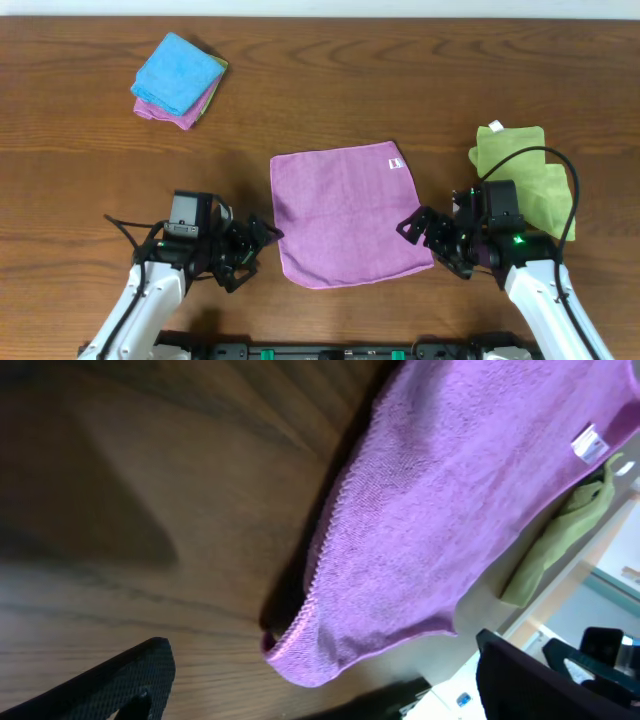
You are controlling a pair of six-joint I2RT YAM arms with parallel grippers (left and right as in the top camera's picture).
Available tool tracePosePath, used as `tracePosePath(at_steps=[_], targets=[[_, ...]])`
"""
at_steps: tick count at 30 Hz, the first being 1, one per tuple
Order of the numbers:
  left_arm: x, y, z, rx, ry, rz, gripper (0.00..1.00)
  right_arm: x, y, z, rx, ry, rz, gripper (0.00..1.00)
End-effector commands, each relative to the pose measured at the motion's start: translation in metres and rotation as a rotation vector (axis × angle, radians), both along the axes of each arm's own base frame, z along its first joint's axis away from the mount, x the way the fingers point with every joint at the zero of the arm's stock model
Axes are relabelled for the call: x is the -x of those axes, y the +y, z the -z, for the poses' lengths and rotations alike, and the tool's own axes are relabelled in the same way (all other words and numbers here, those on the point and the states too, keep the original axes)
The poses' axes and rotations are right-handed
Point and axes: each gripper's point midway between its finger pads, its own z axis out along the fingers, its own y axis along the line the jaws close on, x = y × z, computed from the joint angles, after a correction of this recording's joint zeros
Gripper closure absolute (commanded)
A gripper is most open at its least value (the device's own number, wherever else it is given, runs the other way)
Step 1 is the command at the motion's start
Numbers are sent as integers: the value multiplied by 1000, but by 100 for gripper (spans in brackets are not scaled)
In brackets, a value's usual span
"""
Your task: Fold the cloth
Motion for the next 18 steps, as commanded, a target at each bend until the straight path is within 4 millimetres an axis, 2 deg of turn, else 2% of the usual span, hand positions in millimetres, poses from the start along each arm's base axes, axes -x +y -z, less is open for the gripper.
tracePosePath(at_steps=[1,13,14,18], targets=[[8,-4,10,4,55,4,3,0,-1,2,-12,18,34,1],[0,-44,30,55,104,49,0,0,-1,2,-12,18,34,1],[0,-46,31,58,109,49,7,0,-1,2,-12,18,34,1],[2,-51,36,59,137,46,17,0,-1,2,-11,19,33,1]])
